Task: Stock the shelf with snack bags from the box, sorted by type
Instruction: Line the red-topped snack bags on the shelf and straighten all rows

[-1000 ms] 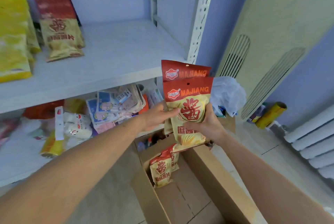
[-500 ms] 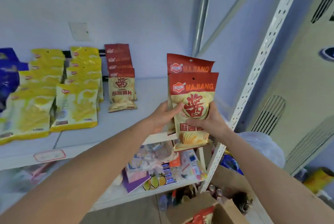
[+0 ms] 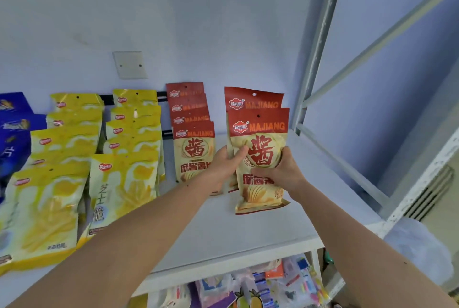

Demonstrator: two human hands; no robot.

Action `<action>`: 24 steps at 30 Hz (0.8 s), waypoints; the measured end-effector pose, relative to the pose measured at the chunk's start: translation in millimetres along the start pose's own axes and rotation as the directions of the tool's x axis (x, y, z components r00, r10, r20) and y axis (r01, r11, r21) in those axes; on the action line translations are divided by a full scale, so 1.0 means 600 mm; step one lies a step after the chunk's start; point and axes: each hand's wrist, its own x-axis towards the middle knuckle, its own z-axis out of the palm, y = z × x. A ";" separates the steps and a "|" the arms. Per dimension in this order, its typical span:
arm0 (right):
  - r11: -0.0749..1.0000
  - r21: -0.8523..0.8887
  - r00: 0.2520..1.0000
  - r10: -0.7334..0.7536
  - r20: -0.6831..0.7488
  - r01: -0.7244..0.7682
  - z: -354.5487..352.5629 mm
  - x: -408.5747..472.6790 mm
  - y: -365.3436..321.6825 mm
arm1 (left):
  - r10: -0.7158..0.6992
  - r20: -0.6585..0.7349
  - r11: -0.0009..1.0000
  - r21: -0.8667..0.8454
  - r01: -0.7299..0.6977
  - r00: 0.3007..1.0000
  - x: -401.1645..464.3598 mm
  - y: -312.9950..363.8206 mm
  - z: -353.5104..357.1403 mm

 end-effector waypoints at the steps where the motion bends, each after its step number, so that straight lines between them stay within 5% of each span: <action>1: 1.000 -0.002 1.000 0.009 -0.002 -0.009 0.006 0.020 0.002 | -0.010 -0.023 1.000 -0.009 0.010 1.000 0.022 -0.007 -0.003; 14: 0.999 -0.014 0.999 0.036 0.039 -0.036 0.038 0.313 0.034 | -0.110 -0.404 0.993 -0.010 0.116 0.908 0.270 -0.036 0.014; 24: 0.999 -0.033 0.997 0.012 0.078 -0.009 0.075 0.454 0.053 | -0.132 -0.455 0.991 -0.071 0.111 0.881 0.407 -0.075 0.009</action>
